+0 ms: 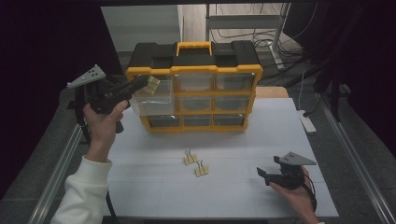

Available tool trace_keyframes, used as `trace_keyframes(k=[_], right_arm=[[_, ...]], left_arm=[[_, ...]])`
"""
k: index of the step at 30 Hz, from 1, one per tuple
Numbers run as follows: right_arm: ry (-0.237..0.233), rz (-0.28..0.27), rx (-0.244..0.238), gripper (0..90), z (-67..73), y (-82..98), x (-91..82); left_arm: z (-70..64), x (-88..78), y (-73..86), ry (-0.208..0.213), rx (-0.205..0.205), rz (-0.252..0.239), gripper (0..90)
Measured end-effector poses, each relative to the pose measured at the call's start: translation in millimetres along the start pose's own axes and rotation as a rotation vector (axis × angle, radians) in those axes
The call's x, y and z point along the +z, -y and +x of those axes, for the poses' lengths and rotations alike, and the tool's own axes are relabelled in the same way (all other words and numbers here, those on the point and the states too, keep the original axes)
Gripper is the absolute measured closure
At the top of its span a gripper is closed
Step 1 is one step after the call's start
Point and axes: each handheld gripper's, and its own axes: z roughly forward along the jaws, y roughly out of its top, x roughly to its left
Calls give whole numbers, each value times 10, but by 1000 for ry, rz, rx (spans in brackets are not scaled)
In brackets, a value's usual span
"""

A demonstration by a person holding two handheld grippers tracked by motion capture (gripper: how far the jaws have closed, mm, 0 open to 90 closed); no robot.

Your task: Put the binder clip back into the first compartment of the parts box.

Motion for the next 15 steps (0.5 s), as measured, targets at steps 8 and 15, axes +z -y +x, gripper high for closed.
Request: trace_keyframes(k=[8, 15], right_arm=[[0, -5, -2, 158, 0, -1, -5], [6, 0, -4, 158, 5, -1, -4]], left_arm=[[-205, 16, 0, 14, 55, -4, 348], [-362, -16, 58, 125, 49, 37, 288]])
